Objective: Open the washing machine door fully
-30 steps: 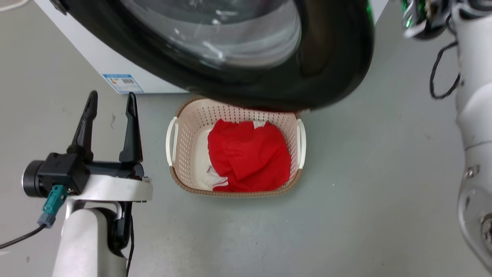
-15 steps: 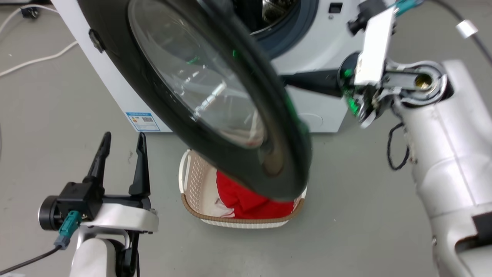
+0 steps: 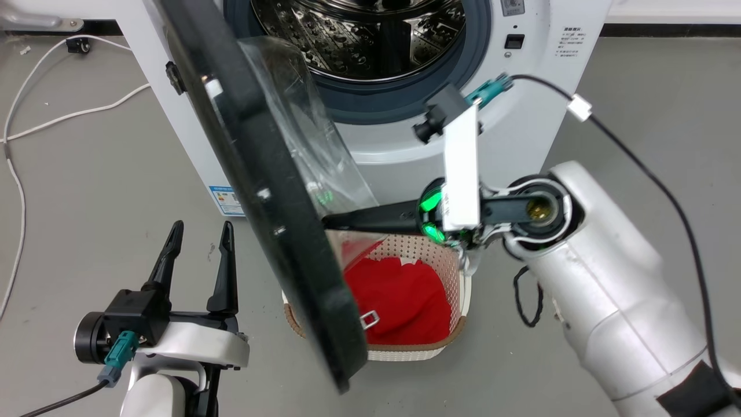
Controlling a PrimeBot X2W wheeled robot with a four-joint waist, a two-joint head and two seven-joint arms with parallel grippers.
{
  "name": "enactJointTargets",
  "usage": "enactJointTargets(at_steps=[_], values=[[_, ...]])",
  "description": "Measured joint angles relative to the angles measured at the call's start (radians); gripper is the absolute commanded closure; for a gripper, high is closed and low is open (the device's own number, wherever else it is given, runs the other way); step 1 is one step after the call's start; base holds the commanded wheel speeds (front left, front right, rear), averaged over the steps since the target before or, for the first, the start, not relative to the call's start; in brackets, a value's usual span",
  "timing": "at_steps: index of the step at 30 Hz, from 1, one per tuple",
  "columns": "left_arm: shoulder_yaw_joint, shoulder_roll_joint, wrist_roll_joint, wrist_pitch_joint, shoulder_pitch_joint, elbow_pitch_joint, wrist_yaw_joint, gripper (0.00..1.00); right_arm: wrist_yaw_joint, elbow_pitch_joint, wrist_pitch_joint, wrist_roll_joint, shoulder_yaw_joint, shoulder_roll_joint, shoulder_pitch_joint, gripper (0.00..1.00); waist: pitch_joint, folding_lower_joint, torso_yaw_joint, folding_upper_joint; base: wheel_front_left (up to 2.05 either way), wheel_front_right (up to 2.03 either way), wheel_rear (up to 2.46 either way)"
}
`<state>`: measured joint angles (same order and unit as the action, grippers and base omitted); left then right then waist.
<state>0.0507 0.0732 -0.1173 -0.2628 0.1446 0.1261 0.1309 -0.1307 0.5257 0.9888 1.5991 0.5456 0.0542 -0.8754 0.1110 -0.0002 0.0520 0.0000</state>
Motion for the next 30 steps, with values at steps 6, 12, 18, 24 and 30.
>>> enactJointTargets(at_steps=[6, 12, 18, 24, 30], values=[[0.000, 0.000, 0.000, 0.000, 0.002, 0.000, 0.000, 0.00, 0.000, -0.049, -0.124, 0.035, 0.050, -0.001, 0.009, 1.00, 0.003, 0.0000, -0.004, 0.0000, 0.00, 0.00, 0.00], [0.012, -0.001, -0.001, 0.000, 0.002, 0.000, 0.000, 0.00, 0.000, -0.071, -0.365, -0.004, -0.024, -0.001, 0.055, 1.00, 0.000, 0.0001, -0.018, 0.0000, 0.00, 0.00, 0.00], [0.021, -0.004, -0.001, 0.000, 0.000, 0.007, 0.000, 0.00, 0.000, -0.115, -0.586, -0.037, -0.139, 0.045, 0.148, 1.00, -0.019, 0.0001, -0.031, 0.0000, 0.00, 0.00, 0.00], [0.026, -0.007, -0.001, 0.000, -0.012, 0.021, 0.000, 0.00, 0.000, -0.214, -0.792, -0.084, -0.242, 0.094, 0.318, 0.00, -0.045, 0.0001, -0.043, 0.0000, 0.00, 0.00, 0.00], [0.031, -0.008, -0.001, 0.000, -0.022, 0.028, 0.000, 0.00, 0.000, -0.281, -1.038, -0.264, -0.313, 0.136, 0.486, 0.00, -0.072, 0.0001, -0.048, 0.0000, 0.00, 0.00, 0.00]])
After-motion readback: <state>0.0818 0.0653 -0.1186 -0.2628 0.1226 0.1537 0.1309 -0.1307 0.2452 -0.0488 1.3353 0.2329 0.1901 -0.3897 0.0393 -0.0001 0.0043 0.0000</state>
